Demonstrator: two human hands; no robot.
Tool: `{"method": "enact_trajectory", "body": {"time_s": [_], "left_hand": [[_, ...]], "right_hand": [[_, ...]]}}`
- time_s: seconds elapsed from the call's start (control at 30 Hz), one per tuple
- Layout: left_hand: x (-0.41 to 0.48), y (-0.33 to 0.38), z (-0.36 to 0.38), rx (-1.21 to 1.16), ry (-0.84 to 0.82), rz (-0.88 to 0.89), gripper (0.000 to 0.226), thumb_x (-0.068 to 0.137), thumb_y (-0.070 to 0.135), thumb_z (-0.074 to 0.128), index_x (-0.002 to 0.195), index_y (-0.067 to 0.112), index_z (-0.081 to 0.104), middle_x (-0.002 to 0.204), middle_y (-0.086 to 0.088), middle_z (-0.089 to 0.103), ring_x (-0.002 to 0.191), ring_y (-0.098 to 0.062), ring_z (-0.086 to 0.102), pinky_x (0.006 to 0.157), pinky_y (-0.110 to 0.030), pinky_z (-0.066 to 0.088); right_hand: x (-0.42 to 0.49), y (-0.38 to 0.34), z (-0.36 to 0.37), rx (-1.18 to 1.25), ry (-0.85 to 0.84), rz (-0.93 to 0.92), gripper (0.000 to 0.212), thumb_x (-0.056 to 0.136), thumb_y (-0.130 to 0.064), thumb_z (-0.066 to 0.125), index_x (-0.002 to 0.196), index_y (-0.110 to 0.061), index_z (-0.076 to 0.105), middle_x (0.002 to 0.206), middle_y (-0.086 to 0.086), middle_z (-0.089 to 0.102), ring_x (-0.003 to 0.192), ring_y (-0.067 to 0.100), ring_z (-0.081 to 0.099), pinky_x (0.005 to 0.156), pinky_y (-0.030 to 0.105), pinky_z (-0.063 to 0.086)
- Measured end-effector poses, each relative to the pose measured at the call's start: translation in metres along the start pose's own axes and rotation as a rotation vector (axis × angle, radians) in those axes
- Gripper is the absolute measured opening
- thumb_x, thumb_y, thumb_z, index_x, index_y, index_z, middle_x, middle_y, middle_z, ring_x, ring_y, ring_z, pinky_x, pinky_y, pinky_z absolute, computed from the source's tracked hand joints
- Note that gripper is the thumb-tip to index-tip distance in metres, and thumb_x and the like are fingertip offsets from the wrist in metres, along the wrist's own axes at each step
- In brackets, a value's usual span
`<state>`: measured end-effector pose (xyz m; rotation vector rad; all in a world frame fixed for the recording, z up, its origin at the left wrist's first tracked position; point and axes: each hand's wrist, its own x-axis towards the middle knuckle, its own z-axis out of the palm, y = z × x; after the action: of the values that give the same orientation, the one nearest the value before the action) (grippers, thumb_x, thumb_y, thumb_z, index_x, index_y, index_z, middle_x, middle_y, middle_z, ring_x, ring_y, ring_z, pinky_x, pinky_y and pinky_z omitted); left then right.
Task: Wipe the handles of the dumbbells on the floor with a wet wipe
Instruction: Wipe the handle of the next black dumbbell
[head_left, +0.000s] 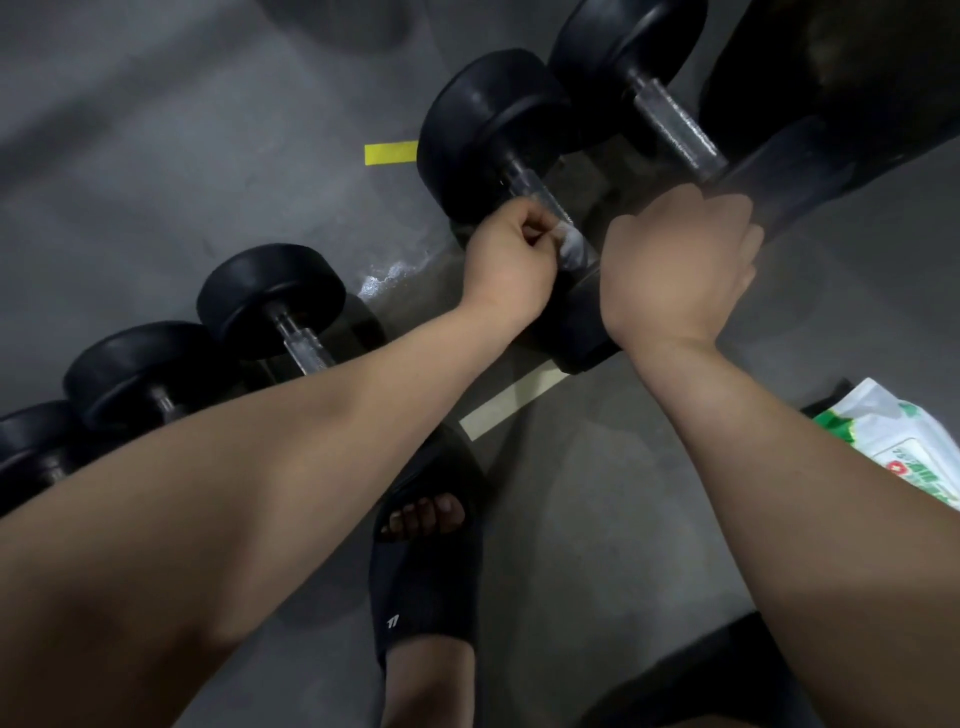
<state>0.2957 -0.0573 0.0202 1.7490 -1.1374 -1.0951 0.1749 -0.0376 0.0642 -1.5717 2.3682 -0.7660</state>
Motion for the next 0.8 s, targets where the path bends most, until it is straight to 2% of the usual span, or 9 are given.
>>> {"method": "enact_trajectory", "body": {"time_s": [0.13, 0.2, 0.27, 0.4, 0.5, 0.57, 0.67, 0.7, 0.8], "left_hand": [[0.000, -0.010, -0.006, 0.033, -0.019, 0.004, 0.010, 0.089, 0.023, 0.066, 0.093, 0.026, 0.075, 0.098, 0.005, 0.073, 0.091, -0.006, 0.069, 0.087, -0.030, 0.058], [-0.003, -0.013, -0.006, 0.039, -0.032, 0.023, 0.011, 0.084, 0.036, 0.073, 0.093, 0.031, 0.075, 0.099, 0.005, 0.073, 0.090, -0.006, 0.070, 0.088, -0.033, 0.059], [-0.005, -0.013, -0.003, 0.048, -0.044, 0.041, 0.013, 0.081, 0.040, 0.080, 0.089, 0.037, 0.070, 0.097, 0.006, 0.072, 0.088, -0.006, 0.070, 0.085, -0.033, 0.060], [0.001, -0.008, -0.004, 0.013, 0.023, 0.023, 0.028, 0.085, 0.019, 0.079, 0.083, 0.036, 0.058, 0.081, 0.010, 0.063, 0.073, -0.005, 0.062, 0.075, -0.027, 0.057], [0.004, -0.004, -0.004, 0.045, 0.026, 0.041, 0.031, 0.086, 0.011, 0.076, 0.078, 0.035, 0.059, 0.076, 0.013, 0.062, 0.070, -0.002, 0.060, 0.072, -0.024, 0.054], [0.001, -0.005, -0.003, 0.035, -0.012, 0.046, 0.031, 0.087, 0.008, 0.075, 0.078, 0.035, 0.064, 0.078, 0.014, 0.067, 0.075, 0.002, 0.064, 0.076, -0.021, 0.055], [-0.002, -0.013, -0.006, 0.028, -0.130, 0.075, 0.023, 0.087, 0.005, 0.075, 0.090, 0.028, 0.074, 0.093, 0.009, 0.073, 0.091, -0.005, 0.070, 0.091, -0.032, 0.058], [-0.002, -0.015, -0.007, 0.049, -0.160, 0.108, 0.022, 0.086, 0.002, 0.075, 0.095, 0.022, 0.076, 0.098, 0.007, 0.071, 0.093, -0.006, 0.070, 0.093, -0.031, 0.057], [-0.002, -0.014, -0.011, 0.130, -0.154, 0.191, 0.022, 0.084, -0.005, 0.073, 0.100, 0.010, 0.078, 0.098, 0.010, 0.061, 0.093, -0.004, 0.064, 0.089, -0.010, 0.050]], "right_hand": [[-0.001, -0.001, 0.000, 0.000, -0.002, -0.002, 0.020, 0.081, -0.040, 0.045, 0.087, -0.024, 0.056, 0.110, 0.002, 0.048, 0.104, 0.025, 0.046, 0.094, 0.040, 0.039], [-0.001, -0.001, -0.001, 0.000, -0.003, -0.006, 0.019, 0.082, -0.040, 0.045, 0.086, -0.024, 0.055, 0.110, 0.002, 0.048, 0.104, 0.024, 0.046, 0.094, 0.040, 0.039], [-0.001, 0.000, -0.001, 0.002, -0.005, -0.003, 0.020, 0.082, -0.040, 0.045, 0.087, -0.024, 0.056, 0.110, 0.002, 0.048, 0.104, 0.025, 0.046, 0.095, 0.040, 0.039], [0.000, -0.001, -0.001, 0.008, -0.002, 0.003, 0.022, 0.081, -0.040, 0.045, 0.087, -0.023, 0.057, 0.110, 0.002, 0.048, 0.104, 0.025, 0.046, 0.094, 0.039, 0.038], [0.000, -0.001, -0.001, 0.007, -0.001, 0.000, 0.020, 0.082, -0.039, 0.046, 0.087, -0.023, 0.057, 0.109, 0.001, 0.048, 0.104, 0.025, 0.045, 0.094, 0.039, 0.037], [0.000, -0.001, -0.001, 0.009, 0.000, -0.002, 0.020, 0.082, -0.039, 0.046, 0.087, -0.023, 0.057, 0.109, 0.002, 0.048, 0.104, 0.025, 0.046, 0.094, 0.038, 0.037], [-0.001, -0.001, -0.001, 0.010, 0.005, -0.001, 0.021, 0.082, -0.039, 0.046, 0.087, -0.023, 0.057, 0.110, 0.002, 0.048, 0.105, 0.025, 0.046, 0.094, 0.038, 0.037], [-0.001, -0.001, -0.001, 0.006, 0.007, -0.003, 0.020, 0.082, -0.040, 0.046, 0.087, -0.023, 0.057, 0.109, 0.002, 0.048, 0.105, 0.024, 0.046, 0.094, 0.038, 0.038], [-0.001, -0.001, 0.000, 0.004, 0.004, -0.003, 0.018, 0.082, -0.040, 0.046, 0.085, -0.024, 0.055, 0.109, 0.001, 0.048, 0.104, 0.024, 0.046, 0.094, 0.038, 0.038]]}}
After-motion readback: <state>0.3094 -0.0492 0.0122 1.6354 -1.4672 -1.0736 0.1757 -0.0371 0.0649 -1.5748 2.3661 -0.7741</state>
